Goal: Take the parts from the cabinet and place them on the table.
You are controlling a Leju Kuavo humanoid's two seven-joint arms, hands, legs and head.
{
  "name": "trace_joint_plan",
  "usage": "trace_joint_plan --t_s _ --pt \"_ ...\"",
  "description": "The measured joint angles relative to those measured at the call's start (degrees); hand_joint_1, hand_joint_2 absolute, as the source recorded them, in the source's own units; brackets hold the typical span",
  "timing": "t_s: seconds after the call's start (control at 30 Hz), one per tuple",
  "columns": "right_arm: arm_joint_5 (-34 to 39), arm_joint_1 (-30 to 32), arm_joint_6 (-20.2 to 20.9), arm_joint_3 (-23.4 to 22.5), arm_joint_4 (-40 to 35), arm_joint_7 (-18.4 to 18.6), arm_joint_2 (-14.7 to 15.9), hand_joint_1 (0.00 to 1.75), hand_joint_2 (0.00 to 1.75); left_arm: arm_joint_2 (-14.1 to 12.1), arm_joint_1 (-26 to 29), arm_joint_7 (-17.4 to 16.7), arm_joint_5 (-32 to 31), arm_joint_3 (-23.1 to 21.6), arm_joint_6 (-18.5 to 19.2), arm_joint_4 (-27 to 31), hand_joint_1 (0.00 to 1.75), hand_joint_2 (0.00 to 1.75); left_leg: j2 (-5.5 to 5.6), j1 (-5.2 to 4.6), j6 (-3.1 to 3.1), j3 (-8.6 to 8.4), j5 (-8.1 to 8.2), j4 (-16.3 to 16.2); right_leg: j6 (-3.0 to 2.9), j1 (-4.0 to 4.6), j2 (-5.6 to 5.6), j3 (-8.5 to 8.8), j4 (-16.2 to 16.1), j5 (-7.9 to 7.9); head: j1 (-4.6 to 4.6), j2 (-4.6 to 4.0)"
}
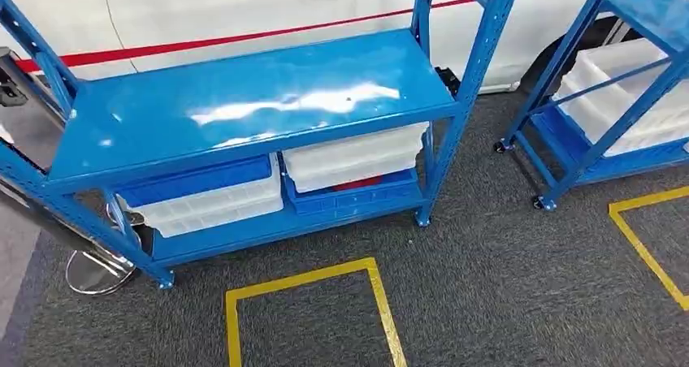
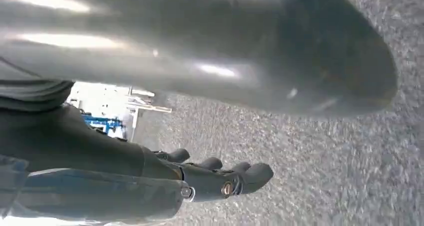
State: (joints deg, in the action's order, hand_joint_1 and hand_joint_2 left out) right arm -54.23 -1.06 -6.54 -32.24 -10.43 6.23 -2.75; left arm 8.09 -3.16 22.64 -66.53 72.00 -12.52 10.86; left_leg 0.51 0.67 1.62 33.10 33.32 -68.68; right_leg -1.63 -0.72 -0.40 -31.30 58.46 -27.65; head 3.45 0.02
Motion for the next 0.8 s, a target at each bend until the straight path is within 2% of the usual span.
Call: trace_joint_plan --t_s 0.03,0.07,0.1,0.13,0.2,0.23,0.27,0.3,0.33,0.4,0.43,0.47,0.5,0.53,0.57,0.6,0.63,0.67,0.7,0.73,0.77,0.8 --pt "0.0 0.0 0.0 -0.02 0.0 0.02 0.0 0.0 0.0 0.02 0.04 -0.02 -0.07 -0.02 0.02 0.0 0.0 0.0 -0.04 0.02 0.01 2.83 2.08 -4.28 -0.14 0.12 -0.01 0.3 0.0 -0.44 0.0 0.0" --pt "0.0 0.01 0.0 -0.04 0.0 0.02 0.0 0.0 0.0 0.04 0.17 -0.04 -0.07 0.0 0.07 0.0 0.0 0.0 -0.06 0.02 0.04 5.04 3.11 -7.07 -0.18 0.25 0.03 0.76 0.02 -0.88 0.0 0.0" --pt "0.0 0.01 0.0 -0.07 0.0 0.04 0.0 0.0 0.0 0.04 0.29 -0.07 -0.07 0.0 0.07 0.0 0.0 0.0 -0.06 0.01 -0.01 5.96 2.71 -7.27 -0.17 0.35 0.08 1.34 0.02 -1.3 0.0 0.0" --pt "0.02 0.03 0.0 -0.13 0.0 0.07 0.0 0.0 0.0 0.02 0.39 -0.07 -0.07 0.0 0.07 0.0 0.0 0.0 -0.06 -0.01 -0.24 5.81 1.08 -5.12 -0.11 0.44 0.11 2.15 0.02 -1.87 0.0 0.0" --pt "0.02 0.08 0.02 -0.26 0.02 0.11 -0.02 0.0 0.0 0.02 0.52 -0.11 -0.07 0.0 0.07 0.0 0.0 0.0 -0.17 -0.28 -1.22 3.27 -5.23 4.29 0.08 0.7 0.0 4.09 -0.02 -3.22 0.0 0.0" --pt "0.02 0.21 0.04 -0.33 0.02 0.15 -0.11 0.0 0.0 -0.02 0.72 -0.13 -0.07 0.0 0.07 0.0 0.0 0.0 -0.5 -0.68 -2.01 2.57 -8.86 8.16 0.12 0.65 -0.12 4.44 -0.1 -3.79 -0.02 0.0" --pt "0.02 0.16 0.07 -0.39 0.13 0.15 -0.35 0.0 0.0 -0.2 0.76 -0.2 -0.07 0.0 0.07 0.0 0.0 0.0 -0.57 -1.08 -2.15 2.93 -8.33 8.05 0.58 0.82 -0.03 5.08 -0.03 -4.28 -0.05 0.0" --pt "0.02 -0.07 0.07 -0.41 0.13 0.15 -0.35 0.0 0.0 -0.2 0.72 -0.2 -0.11 0.0 0.05 0.0 0.0 0.0 -0.41 -1.22 -2.31 2.45 -7.98 8.54 1.08 0.64 0.12 5.1 -0.16 -4.68 0.02 0.0" --pt "0.02 -0.1 0.04 -0.44 0.13 0.15 -0.35 0.0 0.0 -0.2 0.76 -0.24 -0.15 0.0 0.04 0.0 0.0 0.0 -0.38 -1.23 -2.75 2.35 -8.31 9.08 1.39 0.66 0.09 6.09 -0.06 -4.69 0.02 0.0" --pt "0.02 -0.32 0.09 -0.46 0.11 0.15 -0.33 0.0 0.0 -0.11 0.57 -0.24 -0.17 0.0 0.04 0.0 0.0 0.0 0.04 -0.98 -3.3 0.49 -8.06 9.85 2.16 0.76 0.12 6.1 1.07 -3.89 0.08 0.0" --pt "0.02 -0.43 0.09 -0.46 0.09 0.17 -0.24 0.0 0.0 -0.04 0.54 -0.26 -0.22 0.0 0.07 -0.02 0.0 0.0 -0.07 -0.77 -3.51 -0.6 -7.94 10.64 2.37 0.51 0.28 4.81 3.97 -3.48 0.0 -0.02" --pt "0.02 -0.43 0.09 -0.48 0.11 0.26 -0.3 0.0 0.0 -0.04 0.53 -0.28 -0.26 0.0 0.07 -0.02 0.0 0.0 -0.09 -0.69 -3.81 -1.13 -7.69 10.98 2.54 0.49 0.32 2.47 7.5 -3.77 0.0 0.0" --pt "0.02 -0.47 0.2 -0.48 0.11 0.31 -0.33 0.0 0.0 -0.04 0.44 -0.28 -0.31 0.0 0.0 -0.02 0.0 0.0 -0.06 -0.6 -3.93 -1.53 -7.28 11.08 2.81 0.32 0.34 -0.48 11.43 -5.29 0.02 0.0" --pt "0.02 -0.47 0.22 -0.5 0.11 0.42 -0.33 0.0 0.0 -0.07 0.33 -0.33 -0.35 0.0 -0.04 -0.02 0.0 0.0 -0.03 -0.6 -3.97 -1.92 -6.82 11.09 2.97 0.12 0.34 -3.1 14.57 -7.57 0.0 0.0" --pt "0.02 -0.41 0.24 -0.5 0.11 0.48 -0.33 0.0 0.0 -0.07 0.34 -0.37 -0.39 0.0 -0.04 -0.02 0.0 0.0 0.01 -0.6 -3.96 -2.46 -6.51 11.05 3.35 -0.05 0.34 -5.22 16.68 -9.66 0.02 0.0" --pt "0.02 -0.29 0.24 -0.57 0.11 0.61 -0.31 0.0 0.0 -0.07 0.41 -0.46 -0.44 0.0 -0.04 -0.02 0.0 0.0 0.15 -0.55 -3.86 -3.21 -5.96 11.05 3.47 -0.15 0.33 -6.65 17.03 -10.57 0.02 0.0" --pt "-0.07 -0.23 0.24 -0.63 0.11 0.66 -0.28 0.0 0.0 -0.04 0.5 -0.57 -0.52 0.0 -0.09 -0.02 0.0 0.0 0.31 -0.48 -3.68 -3.94 -5.42 11.05 3.54 -0.19 0.32 -6.93 15.54 -9.91 0.0 0.0" --pt "-0.17 -0.1 0.24 -0.74 0.11 0.68 -0.28 0.0 0.0 -0.04 0.56 -0.77 -0.68 0.0 -0.26 -0.02 0.0 0.0 0.47 -0.34 -3.37 -4.9 -4.75 11.03 3.49 -0.24 0.32 -6.37 11.95 -7.51 0.0 0.0" --pt "-0.2 0.02 0.24 -0.83 0.11 0.68 -0.24 0.0 0.0 0.0 0.61 -0.92 -0.83 -0.02 -0.41 -0.02 0.0 0.0 0.52 -0.21 -3.09 -5.78 -4.11 11.03 3.54 -0.26 0.32 -5.46 7.68 -3.91 0.0 0.0" --pt "-0.2 0.21 0.24 -0.87 0.11 0.68 -0.24 0.0 0.0 0.07 0.65 -0.92 -0.87 -0.02 -0.57 -0.02 0.0 0.0 0.52 -0.18 -2.77 -6.12 -3.42 11.09 3.55 -0.29 0.34 -4.63 3.17 1.08 0.0 0.0" --pt "-0.2 0.46 0.26 -0.92 0.26 0.68 -0.24 0.0 0.0 0.04 0.59 -1.01 -0.87 -0.02 -0.66 -0.02 0.0 0.0 0.53 -0.34 -2.41 -6.85 -2.77 10.46 3.04 -0.1 0.3 -5.02 1.8 3.3 0.02 -0.02" --pt "-0.24 0.12 0.26 -0.92 0.24 0.72 -0.24 0.0 0.0 0.07 0.48 -0.98 -0.94 -0.02 -0.72 -0.02 0.0 0.0 0.67 -0.45 -2.03 -6.36 -2.46 10.74 2.23 0.3 0.31 -4.98 1.89 2.44 -0.09 -0.02"
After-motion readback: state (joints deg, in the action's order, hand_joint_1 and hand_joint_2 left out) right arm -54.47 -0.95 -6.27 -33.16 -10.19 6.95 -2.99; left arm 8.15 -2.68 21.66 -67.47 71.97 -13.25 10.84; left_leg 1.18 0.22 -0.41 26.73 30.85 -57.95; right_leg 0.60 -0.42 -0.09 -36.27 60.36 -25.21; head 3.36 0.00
